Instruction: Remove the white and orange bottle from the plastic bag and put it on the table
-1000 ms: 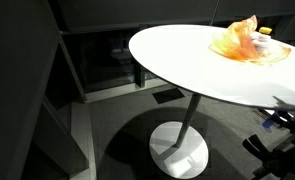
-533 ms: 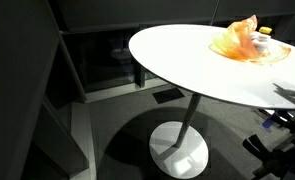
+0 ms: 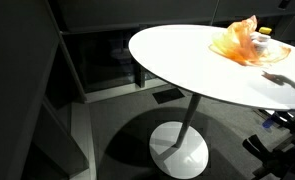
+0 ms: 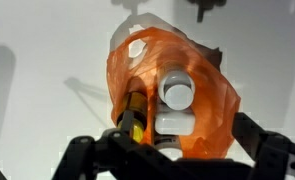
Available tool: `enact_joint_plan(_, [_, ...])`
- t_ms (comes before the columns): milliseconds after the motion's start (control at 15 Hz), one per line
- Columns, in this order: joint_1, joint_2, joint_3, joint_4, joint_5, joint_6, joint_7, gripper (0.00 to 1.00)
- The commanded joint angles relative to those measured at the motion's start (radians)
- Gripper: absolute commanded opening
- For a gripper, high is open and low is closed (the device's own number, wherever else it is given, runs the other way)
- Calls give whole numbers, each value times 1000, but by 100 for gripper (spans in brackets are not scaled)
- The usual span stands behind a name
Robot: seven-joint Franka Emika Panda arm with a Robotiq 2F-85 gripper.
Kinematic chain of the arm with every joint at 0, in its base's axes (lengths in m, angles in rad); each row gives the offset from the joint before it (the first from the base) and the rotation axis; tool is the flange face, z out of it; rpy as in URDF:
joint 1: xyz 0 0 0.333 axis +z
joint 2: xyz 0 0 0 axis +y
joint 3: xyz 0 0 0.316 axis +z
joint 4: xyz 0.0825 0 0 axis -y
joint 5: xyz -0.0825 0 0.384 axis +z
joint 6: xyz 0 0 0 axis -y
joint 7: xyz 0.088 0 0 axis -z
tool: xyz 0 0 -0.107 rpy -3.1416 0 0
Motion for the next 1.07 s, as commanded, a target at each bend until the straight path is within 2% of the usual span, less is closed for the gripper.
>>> enact_joint_plan(0, [0, 82, -14, 22, 29, 40, -61, 100])
enact_joint_plan(1000, [12, 292, 15, 103, 16, 78, -85, 100])
